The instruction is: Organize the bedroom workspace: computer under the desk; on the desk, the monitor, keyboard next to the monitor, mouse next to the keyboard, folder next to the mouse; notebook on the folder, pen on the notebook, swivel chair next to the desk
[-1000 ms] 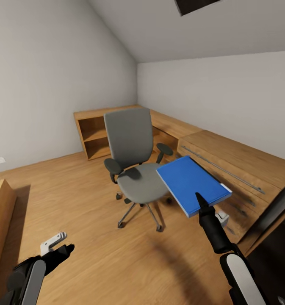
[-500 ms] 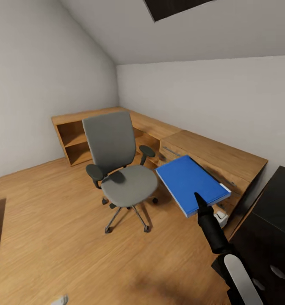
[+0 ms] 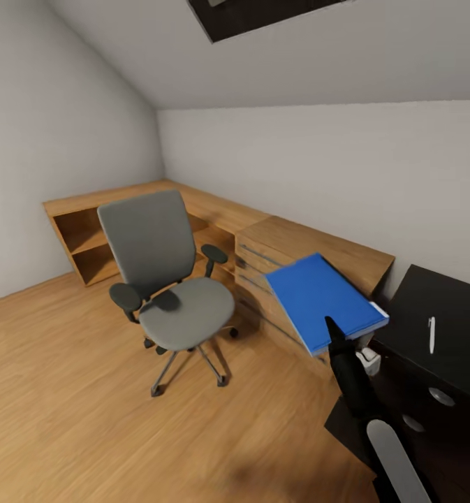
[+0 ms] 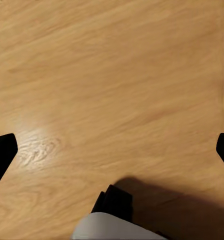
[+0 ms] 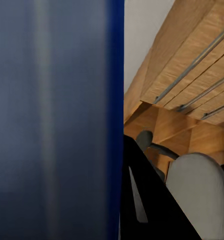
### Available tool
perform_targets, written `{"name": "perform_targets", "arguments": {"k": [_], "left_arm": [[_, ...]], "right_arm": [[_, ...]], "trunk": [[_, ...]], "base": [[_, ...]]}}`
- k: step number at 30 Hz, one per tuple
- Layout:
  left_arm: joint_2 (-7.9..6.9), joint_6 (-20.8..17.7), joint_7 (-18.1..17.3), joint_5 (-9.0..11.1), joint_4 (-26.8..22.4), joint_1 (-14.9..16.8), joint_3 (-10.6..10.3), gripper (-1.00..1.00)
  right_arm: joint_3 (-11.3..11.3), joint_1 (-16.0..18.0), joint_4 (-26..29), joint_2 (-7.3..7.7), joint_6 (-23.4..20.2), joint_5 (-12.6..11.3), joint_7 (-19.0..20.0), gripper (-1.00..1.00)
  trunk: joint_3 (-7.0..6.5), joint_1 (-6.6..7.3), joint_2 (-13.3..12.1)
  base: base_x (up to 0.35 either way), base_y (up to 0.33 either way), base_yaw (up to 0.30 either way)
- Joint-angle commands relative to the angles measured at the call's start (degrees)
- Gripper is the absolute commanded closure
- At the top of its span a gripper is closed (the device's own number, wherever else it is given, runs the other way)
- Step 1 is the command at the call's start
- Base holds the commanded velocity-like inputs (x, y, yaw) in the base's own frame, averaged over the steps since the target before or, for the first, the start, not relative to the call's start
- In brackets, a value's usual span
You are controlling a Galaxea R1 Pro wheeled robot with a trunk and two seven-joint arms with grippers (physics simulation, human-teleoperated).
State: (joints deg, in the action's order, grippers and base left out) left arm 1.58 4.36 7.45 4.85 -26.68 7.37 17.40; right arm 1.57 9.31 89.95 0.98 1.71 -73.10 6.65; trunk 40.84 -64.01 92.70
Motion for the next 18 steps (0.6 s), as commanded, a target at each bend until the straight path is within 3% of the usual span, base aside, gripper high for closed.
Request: {"name": "perform_targets", "arguments": {"k": [1, 5, 8, 11, 14, 18], "left_arm": [[0.06, 0.2, -0.1, 0.5, 0.0, 0.0, 0.0, -1.00], [0.15, 0.3, -1.1, -0.4, 0.2, 0.0, -0.4, -1.00], [0.20, 0.5, -1.3, -2.9, 0.2, 0.0, -2.5, -1.00], [0.23, 1.3, -1.3, -6.1, 0.3, 0.0, -6.1, -1.00], [0.31, 3.6, -1.3, -6.6, 0.3, 0.0, -6.7, -1.00], [0.35, 7.5, -1.2, -6.9, 0.8, 0.0, -9.6, -1.00]], "right_arm": [[0.1, 0.1, 0.0, 0.05, 0.3, -0.6, 0.1, 1.00], [-0.1, 0.1, 0.0, 0.05, 0.9, -0.6, -1.6, 1.00], [-0.1, 0.0, 0.0, 0.11, 1.4, -0.6, -2.6, 1.00], [-0.2, 0.1, 0.0, 0.19, 1.8, -0.6, -3.2, 1.00], [-0.7, 0.1, 0.0, 0.17, 1.9, -0.6, -3.7, 1.00], [-2.4, 0.1, 0.0, 0.16, 1.8, -0.8, -5.9, 1.00]], "trunk": [[-0.14, 0.23, -0.4], [-0.86, 1.11, -2.0], [-1.40, 1.77, -3.2], [-1.93, 2.43, -4.4], [-2.47, 3.09, -5.6], [-3.19, 3.97, -7.2]], "base": [[0.000, 0.000, -0.269], [0.000, 0.000, -0.269], [0.000, 0.000, -0.270], [0.000, 0.000, -0.270], [0.000, 0.000, -0.270], [0.000, 0.000, -0.270]]}}
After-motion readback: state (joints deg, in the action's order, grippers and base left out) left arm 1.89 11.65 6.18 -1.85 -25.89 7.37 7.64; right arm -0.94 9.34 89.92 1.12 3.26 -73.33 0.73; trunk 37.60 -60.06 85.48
